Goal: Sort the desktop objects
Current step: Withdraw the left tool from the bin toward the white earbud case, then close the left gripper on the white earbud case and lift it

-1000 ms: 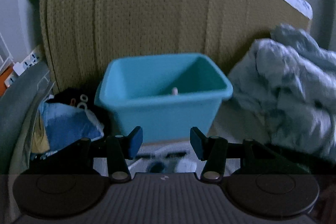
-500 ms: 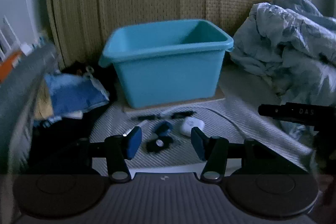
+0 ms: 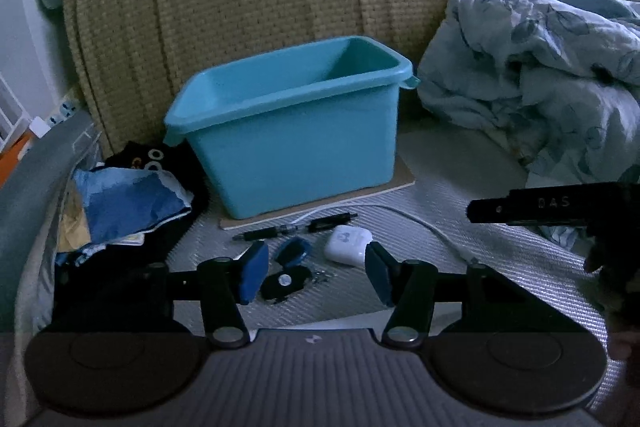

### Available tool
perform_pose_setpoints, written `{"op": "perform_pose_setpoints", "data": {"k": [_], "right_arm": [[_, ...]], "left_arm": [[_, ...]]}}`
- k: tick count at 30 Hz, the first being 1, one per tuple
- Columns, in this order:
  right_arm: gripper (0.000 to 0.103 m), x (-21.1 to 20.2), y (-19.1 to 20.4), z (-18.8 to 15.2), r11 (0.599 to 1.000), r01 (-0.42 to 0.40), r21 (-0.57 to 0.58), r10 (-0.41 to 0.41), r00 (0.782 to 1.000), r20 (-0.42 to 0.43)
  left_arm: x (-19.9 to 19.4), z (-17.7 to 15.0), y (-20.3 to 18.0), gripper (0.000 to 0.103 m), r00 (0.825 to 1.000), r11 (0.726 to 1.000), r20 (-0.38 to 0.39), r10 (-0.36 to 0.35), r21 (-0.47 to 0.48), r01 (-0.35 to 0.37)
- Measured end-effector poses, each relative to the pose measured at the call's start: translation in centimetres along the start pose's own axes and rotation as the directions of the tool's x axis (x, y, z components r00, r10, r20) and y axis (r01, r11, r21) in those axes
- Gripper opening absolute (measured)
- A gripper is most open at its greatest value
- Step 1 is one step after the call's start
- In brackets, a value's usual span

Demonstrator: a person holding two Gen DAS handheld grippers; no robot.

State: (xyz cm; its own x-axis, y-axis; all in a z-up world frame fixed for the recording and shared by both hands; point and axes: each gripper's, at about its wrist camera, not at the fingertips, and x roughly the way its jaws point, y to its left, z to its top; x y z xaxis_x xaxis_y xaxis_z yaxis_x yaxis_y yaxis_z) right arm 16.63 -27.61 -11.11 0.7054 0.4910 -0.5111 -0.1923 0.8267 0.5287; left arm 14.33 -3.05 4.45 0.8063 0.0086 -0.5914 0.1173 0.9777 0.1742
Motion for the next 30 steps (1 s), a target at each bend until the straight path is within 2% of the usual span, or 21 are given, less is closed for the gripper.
{"op": "perform_pose_setpoints", "data": {"k": [11, 20, 30], "right_arm": [[0.061, 0.4, 0.1, 0.1, 1.000, -0.010, -0.016, 0.010, 1.000, -0.009], [0.061, 0.2, 0.7, -0.3, 1.000, 0.001, 0.000, -0.001, 1.000, -0.004], [0.061, 0.3, 1.2, -0.3, 1.000, 0.011, 0.002, -0.011, 1.000, 0.003]], "left_arm": [[3.0, -1.1, -0.3, 0.060, 0.997, 0.999, -0.067, -0.048, -0.006, 0.047], [7.8, -0.8, -1.1, 0.065, 0.991, 0.995, -0.111, -0.072, 0.059, 0.079], [12.3, 0.1, -1.7, 0.069, 0.987, 0.995, -0.135, -0.089, 0.034, 0.094]]}}
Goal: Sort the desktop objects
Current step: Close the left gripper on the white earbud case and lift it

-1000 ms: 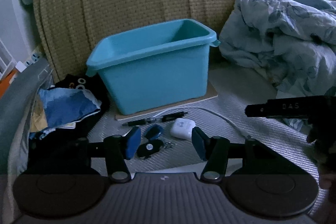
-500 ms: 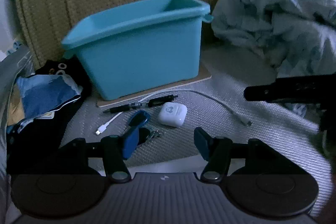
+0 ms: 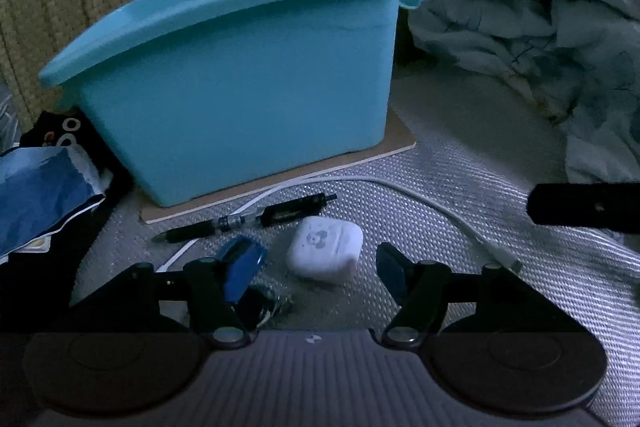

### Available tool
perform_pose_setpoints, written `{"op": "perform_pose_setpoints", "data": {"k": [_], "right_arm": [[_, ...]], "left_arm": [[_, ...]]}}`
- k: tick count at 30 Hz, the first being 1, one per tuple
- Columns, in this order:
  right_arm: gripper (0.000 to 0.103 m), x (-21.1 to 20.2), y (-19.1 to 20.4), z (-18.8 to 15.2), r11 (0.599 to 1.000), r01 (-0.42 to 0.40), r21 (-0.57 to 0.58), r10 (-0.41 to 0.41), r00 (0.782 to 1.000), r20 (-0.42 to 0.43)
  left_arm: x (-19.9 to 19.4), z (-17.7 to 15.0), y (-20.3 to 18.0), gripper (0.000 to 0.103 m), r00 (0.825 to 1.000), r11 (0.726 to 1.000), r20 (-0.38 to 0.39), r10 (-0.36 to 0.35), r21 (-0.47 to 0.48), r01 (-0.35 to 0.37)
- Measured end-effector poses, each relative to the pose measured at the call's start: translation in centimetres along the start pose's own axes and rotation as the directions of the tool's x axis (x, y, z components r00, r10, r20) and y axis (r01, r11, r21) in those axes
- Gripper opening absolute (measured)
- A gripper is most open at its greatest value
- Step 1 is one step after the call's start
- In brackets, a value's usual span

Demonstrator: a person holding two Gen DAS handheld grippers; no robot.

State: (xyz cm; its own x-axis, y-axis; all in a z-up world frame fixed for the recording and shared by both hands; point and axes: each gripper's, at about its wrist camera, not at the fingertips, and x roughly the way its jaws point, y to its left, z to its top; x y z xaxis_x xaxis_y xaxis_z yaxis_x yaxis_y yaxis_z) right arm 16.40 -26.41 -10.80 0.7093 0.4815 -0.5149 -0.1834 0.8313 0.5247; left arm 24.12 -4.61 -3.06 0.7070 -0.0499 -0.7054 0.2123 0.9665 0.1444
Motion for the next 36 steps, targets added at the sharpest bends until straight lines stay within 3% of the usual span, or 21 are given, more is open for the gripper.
{"op": "perform_pose_setpoints", "data": {"k": [14, 17, 20, 36], "right_arm": [[0.061, 0.4, 0.7, 0.1, 0.999, 0.003, -0.050, -0.004, 1.000, -0.015], [0.061, 0.4, 0.7, 0.3, 0.999, 0.002, -0.045, -0.003, 1.000, -0.013], [0.061, 0.4, 0.7, 0.3, 0.999, 0.000, -0.046, -0.001, 1.000, -0.017], [0.061, 0.2, 0.5, 0.2, 0.999, 0.002, -0.044, -0.002, 1.000, -0.015]], "left_arm": [[3.0, 0.5, -0.3, 0.070, 0.999, 0.998, -0.038, -0.025, -0.065, 0.023], [3.3, 0.4, -0.1, 0.065, 0.998, 0.996, -0.041, -0.044, -0.080, 0.041], [3.1, 0.2, 0.0, 0.052, 0.998, 0.996, -0.037, -0.055, -0.077, 0.052], [-0.9, 0.8, 0.5, 0.052, 0.999, 0.999, 0.003, -0.039, -0.025, 0.039]]}}
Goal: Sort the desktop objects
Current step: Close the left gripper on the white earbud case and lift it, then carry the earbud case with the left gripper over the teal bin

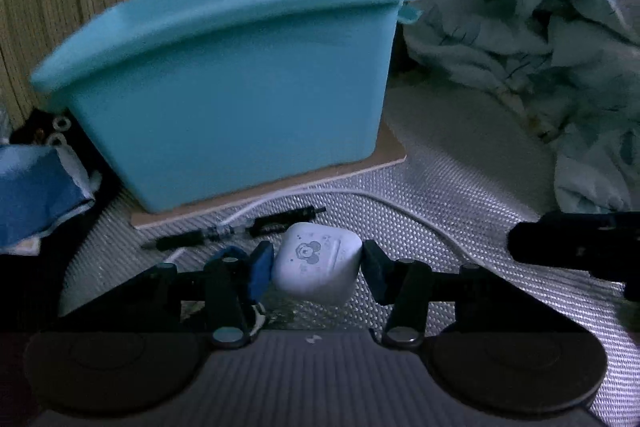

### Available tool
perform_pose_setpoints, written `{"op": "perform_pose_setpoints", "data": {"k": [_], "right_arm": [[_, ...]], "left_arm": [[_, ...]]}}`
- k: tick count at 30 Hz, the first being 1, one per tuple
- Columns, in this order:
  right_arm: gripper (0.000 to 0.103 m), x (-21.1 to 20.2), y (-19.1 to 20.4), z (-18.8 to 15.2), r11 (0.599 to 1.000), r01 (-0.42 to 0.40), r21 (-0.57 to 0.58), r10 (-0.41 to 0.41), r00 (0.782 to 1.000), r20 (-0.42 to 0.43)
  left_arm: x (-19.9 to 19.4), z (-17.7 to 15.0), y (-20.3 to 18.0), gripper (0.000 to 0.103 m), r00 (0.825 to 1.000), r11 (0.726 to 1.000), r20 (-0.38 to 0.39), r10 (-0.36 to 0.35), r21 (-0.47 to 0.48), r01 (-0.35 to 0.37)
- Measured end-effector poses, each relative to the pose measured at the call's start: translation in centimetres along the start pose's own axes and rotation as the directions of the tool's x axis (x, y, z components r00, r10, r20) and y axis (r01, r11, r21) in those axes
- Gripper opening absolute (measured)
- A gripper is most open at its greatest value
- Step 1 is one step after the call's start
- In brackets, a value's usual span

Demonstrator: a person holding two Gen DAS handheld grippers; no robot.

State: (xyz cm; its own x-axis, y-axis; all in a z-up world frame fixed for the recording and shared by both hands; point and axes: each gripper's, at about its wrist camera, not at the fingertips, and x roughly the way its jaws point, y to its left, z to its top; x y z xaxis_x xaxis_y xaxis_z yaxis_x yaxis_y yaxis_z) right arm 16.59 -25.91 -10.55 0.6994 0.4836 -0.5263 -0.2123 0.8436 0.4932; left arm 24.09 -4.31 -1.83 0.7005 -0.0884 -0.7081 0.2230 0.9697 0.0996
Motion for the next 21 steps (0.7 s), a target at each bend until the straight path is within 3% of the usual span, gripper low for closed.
{"op": "perform_pose_setpoints", "data": {"k": [10, 21], "right_arm": [[0.061, 0.2, 0.3, -0.1, 1.000, 0.002, -0.009, -0.002, 1.000, -0.005], [0.061, 0.5, 0.9, -0.4, 0.999, 0.010, -0.044, -0.011, 1.000, -0.017]], "left_arm": [[-4.7, 2.8, 0.2, 0.052, 0.999, 1.000, 0.046, 0.007, 0.018, -0.007], [-8.4, 6.8, 0.3, 0.052, 0.985, 0.993, 0.139, 0.101, 0.052, -0.109]]}}
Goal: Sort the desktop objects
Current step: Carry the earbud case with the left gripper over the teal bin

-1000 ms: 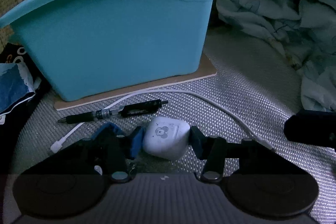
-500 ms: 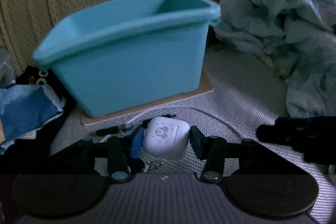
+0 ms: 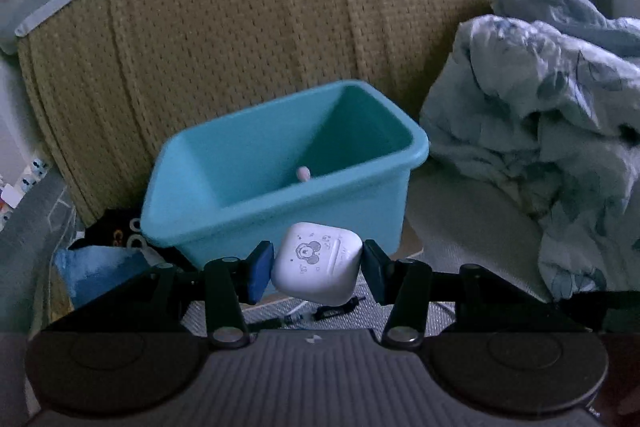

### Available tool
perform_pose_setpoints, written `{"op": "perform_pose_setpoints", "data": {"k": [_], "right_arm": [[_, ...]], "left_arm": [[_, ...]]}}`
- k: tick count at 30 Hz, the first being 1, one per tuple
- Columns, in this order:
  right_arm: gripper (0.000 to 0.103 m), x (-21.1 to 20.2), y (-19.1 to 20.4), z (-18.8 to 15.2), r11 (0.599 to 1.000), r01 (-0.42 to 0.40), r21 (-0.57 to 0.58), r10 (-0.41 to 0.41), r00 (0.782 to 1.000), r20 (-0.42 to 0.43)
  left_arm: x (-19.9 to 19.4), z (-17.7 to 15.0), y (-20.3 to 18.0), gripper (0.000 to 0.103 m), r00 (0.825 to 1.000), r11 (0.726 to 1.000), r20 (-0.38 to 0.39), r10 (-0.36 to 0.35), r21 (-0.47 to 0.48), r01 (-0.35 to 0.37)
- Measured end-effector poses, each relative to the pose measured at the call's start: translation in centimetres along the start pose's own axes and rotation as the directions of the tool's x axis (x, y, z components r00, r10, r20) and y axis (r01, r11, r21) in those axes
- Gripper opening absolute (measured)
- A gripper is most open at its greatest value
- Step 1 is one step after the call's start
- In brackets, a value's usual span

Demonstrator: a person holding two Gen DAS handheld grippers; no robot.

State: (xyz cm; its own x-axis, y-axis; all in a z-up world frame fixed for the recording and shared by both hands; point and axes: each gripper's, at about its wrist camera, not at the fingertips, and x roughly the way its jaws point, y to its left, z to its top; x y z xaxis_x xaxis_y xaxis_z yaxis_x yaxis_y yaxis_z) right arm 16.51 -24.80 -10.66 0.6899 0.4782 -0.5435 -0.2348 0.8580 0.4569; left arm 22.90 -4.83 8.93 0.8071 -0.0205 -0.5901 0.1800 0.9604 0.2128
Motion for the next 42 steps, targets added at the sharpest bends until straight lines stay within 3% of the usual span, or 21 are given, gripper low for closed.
{"op": "perform_pose_setpoints", "data": {"k": [13, 22, 36, 42], "right_arm": [[0.061, 0.5, 0.3, -0.6, 1.000, 0.003, -0.027, -0.004, 1.000, -0.027], [0.061, 0.7, 0.7, -0.5, 0.999, -0.001, -0.044, 0.000, 0.999, -0.036], [0.061, 0.6, 1.8, -0.4, 0.994, 0.008, -0.112, -0.013, 0.999, -0.042], [0.061, 0.5, 1.8, -0.2, 0.995, -0.007, -0.103, 0.003, 0.999, -0.040]], "left_arm": [[-0.8, 3.2, 1.9, 0.052, 0.998, 0.998, 0.020, 0.056, -0.013, -0.056], [2.0, 6.6, 4.8, 0.052, 0.999, 0.996, -0.002, 0.042, -0.085, -0.042], [11.6, 8.5, 9.3, 0.052, 0.985, 0.973, -0.169, -0.015, -0.229, -0.025], [15.5, 8.5, 11.5, 0.052, 0.969, 0.952, -0.249, 0.004, -0.297, -0.080]]}}
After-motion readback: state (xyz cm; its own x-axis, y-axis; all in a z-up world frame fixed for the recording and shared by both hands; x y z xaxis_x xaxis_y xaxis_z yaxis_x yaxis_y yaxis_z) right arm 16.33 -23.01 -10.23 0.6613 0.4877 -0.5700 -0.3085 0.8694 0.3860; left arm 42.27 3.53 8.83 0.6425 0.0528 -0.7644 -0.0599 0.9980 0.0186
